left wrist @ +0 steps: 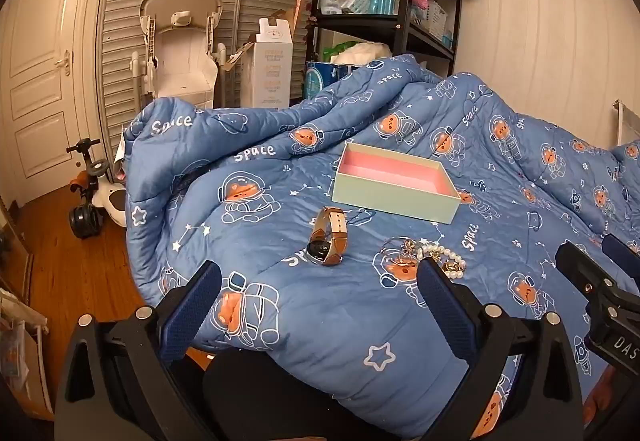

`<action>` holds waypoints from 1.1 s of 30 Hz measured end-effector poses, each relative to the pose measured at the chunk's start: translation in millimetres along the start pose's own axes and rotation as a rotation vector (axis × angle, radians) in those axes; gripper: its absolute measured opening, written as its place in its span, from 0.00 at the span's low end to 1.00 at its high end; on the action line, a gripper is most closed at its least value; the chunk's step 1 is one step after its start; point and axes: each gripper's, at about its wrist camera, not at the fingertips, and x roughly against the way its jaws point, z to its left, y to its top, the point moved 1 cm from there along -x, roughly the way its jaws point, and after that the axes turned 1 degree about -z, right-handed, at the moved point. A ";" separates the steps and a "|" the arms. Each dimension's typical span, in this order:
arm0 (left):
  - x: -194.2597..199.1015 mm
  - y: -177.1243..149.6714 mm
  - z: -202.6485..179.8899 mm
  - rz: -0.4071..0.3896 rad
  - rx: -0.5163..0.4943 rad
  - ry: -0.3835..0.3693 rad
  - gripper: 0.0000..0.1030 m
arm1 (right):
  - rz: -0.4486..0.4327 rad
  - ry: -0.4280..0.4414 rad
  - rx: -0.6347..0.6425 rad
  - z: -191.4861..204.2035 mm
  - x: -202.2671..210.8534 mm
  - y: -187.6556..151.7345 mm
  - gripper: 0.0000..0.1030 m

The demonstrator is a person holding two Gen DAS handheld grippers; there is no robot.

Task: Organize jewelry

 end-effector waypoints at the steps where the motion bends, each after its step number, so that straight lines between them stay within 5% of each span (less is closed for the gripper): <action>1: 0.2 0.0 -0.1 -0.002 -0.002 0.002 0.93 | 0.001 -0.003 0.008 0.4 -0.1 0.0 0.95; 33: -2.2 -3.3 -2.0 0.011 -0.006 0.004 0.93 | 0.003 0.000 -0.001 -1.8 0.6 -3.5 0.95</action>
